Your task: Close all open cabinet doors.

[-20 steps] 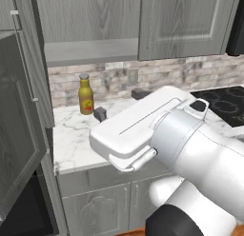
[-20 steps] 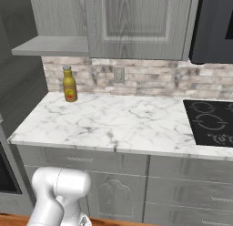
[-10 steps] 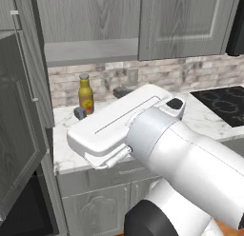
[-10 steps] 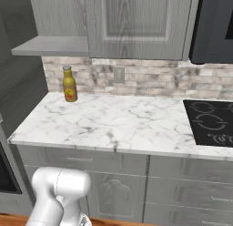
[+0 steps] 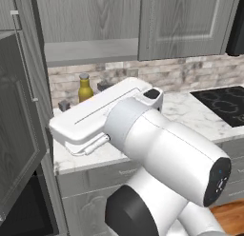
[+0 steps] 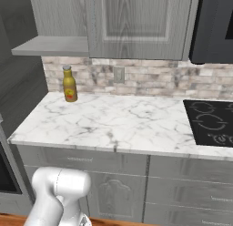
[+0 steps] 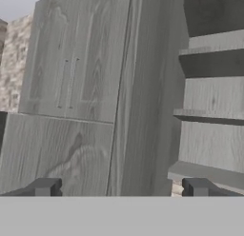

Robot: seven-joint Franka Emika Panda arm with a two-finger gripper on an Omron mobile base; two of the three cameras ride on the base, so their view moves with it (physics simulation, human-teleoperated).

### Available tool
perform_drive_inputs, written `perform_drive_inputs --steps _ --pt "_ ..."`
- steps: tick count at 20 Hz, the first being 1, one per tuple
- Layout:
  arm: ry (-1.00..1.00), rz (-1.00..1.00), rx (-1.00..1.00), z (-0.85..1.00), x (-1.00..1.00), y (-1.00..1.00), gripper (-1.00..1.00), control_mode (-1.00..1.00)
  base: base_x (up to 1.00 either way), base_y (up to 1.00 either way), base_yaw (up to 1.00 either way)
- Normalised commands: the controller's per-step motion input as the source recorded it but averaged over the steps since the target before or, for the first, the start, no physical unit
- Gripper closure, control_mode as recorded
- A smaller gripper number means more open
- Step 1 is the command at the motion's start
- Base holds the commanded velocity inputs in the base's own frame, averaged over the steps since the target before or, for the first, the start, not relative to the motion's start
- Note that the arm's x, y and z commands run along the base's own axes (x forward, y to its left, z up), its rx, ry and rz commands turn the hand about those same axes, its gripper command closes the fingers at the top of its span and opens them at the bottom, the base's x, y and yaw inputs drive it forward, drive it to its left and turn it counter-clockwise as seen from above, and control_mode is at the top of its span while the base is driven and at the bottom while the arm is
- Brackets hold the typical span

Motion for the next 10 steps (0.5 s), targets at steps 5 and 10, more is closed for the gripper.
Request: perform_drive_inputs --steps 5,10 --pt "0.00 0.00 -0.04 0.00 0.26 0.13 -1.00 -1.00 0.00 0.00 0.00" --pt "0.00 0.00 -0.03 0.00 0.17 0.17 -1.00 -1.00 0.00 0.00 0.00"
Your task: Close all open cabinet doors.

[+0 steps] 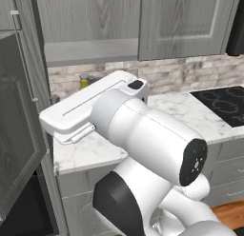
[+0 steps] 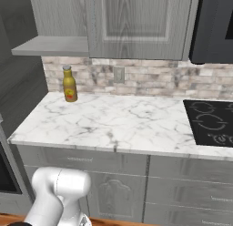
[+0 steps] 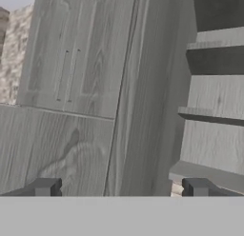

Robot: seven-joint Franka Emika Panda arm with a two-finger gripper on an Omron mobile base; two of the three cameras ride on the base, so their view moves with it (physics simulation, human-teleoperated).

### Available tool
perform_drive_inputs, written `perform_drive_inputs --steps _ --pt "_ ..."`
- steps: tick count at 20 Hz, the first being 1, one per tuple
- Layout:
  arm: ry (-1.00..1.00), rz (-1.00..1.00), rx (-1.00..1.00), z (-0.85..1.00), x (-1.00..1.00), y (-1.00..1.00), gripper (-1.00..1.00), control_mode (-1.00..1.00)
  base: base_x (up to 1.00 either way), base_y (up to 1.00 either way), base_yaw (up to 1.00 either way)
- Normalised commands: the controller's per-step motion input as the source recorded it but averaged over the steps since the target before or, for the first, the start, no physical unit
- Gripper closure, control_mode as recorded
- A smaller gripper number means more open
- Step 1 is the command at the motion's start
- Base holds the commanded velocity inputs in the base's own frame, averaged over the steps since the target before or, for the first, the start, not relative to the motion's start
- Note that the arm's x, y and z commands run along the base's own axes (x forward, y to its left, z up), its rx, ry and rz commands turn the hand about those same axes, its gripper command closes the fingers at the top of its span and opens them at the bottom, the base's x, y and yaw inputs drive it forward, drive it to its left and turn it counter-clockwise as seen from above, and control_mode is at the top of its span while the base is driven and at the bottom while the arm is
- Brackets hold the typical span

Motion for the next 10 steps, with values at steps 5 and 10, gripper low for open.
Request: perform_drive_inputs --steps 5,10 --pt "0.00 0.00 -0.03 0.00 0.14 0.18 -1.00 -1.00 0.00 0.00 0.00" --pt "0.00 -0.02 -0.03 0.00 0.14 0.10 -1.00 -1.00 0.00 0.00 0.00"
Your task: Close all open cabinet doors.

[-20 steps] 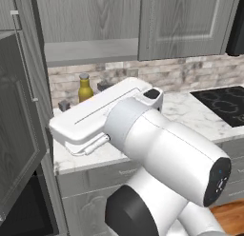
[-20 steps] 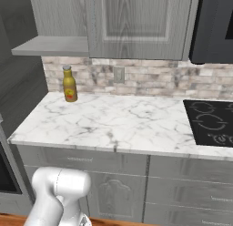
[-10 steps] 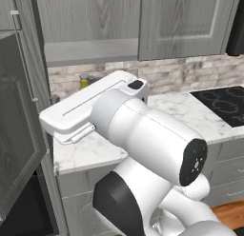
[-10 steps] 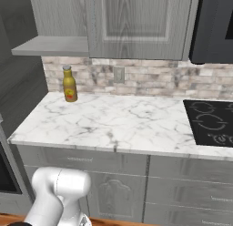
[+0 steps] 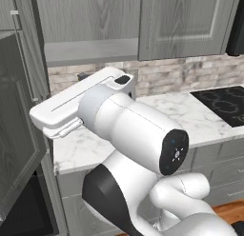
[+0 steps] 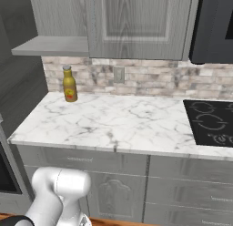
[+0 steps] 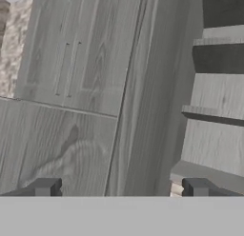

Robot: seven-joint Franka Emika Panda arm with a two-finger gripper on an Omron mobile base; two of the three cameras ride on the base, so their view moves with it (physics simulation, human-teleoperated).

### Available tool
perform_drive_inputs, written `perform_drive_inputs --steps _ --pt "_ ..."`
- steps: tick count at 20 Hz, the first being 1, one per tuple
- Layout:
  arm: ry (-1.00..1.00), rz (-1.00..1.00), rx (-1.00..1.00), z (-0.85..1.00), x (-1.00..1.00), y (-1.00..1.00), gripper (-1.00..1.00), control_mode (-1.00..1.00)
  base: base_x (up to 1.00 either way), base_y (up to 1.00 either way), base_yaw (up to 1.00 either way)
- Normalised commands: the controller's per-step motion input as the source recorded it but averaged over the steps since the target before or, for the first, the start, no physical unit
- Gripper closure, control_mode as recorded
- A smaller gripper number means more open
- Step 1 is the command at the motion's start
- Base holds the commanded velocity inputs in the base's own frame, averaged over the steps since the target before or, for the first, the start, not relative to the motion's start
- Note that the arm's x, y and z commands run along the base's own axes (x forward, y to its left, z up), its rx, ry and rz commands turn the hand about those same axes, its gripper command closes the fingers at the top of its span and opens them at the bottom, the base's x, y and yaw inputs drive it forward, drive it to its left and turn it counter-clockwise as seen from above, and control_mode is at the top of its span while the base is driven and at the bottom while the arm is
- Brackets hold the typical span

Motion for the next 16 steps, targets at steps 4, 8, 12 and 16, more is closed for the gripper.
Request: perform_drive_inputs --steps 4,8,12,16 --pt "0.00 -0.08 -0.01 0.00 0.09 0.00 -1.00 -1.00 0.00 0.00 0.00" --pt "0.00 -0.10 0.00 -0.02 0.07 0.00 -1.00 -1.00 0.00 0.00 0.00" --pt "0.00 -0.10 0.00 0.00 0.05 0.01 -1.00 -1.00 0.00 0.00 0.00" --pt "0.00 -0.02 0.00 0.00 0.00 0.13 -1.00 -1.00 0.00 0.00 0.00"
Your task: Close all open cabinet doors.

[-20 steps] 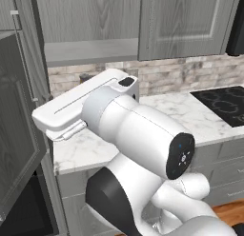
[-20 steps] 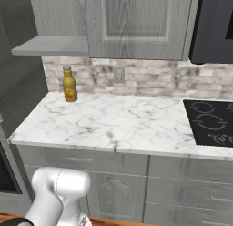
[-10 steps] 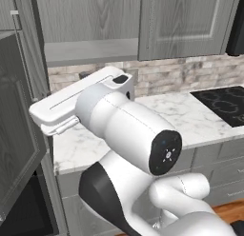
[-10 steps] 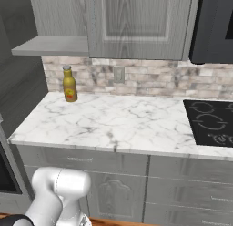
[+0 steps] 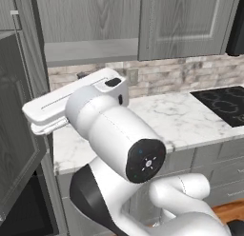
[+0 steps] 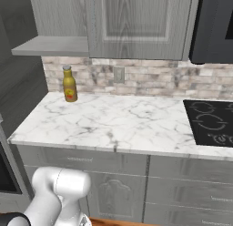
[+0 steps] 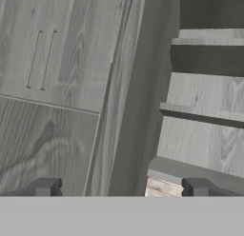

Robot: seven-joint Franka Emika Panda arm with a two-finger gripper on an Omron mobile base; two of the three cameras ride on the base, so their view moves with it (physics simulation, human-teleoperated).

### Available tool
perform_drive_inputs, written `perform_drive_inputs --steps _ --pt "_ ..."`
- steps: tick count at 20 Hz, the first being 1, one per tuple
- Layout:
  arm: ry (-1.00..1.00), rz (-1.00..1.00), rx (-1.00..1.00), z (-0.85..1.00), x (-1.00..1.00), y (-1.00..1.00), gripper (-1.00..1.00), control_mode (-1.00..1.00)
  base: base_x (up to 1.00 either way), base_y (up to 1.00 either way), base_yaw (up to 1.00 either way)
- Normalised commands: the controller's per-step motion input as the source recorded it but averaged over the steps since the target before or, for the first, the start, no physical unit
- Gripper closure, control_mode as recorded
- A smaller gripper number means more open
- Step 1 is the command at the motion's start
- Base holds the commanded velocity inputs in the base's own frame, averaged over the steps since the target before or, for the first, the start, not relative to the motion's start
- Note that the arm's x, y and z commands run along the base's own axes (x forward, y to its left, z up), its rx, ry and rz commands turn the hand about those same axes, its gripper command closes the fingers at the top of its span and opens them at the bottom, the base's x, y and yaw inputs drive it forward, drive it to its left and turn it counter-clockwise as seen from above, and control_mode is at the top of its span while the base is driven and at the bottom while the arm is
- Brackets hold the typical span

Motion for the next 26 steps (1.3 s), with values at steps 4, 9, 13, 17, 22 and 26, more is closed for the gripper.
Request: perform_drive_inputs --steps 4,9,13,17,22,26 --pt "0.00 0.00 0.00 0.00 0.00 0.14 -1.00 -1.00 0.00 0.00 0.00" --pt "0.00 0.00 0.00 0.00 0.00 0.10 -1.00 -1.00 0.00 0.00 0.00" --pt "0.00 0.00 0.00 0.00 0.05 0.12 -1.00 -1.00 0.00 0.00 0.00" --pt "0.00 0.00 0.00 0.00 0.09 0.23 -1.00 -1.00 0.00 0.00 0.00" --pt "0.00 0.00 -0.01 0.00 0.17 0.20 -1.00 -1.00 0.00 0.00 0.00" --pt "0.00 -0.02 -0.03 0.00 0.24 0.13 -1.00 -1.00 0.00 0.00 0.00"
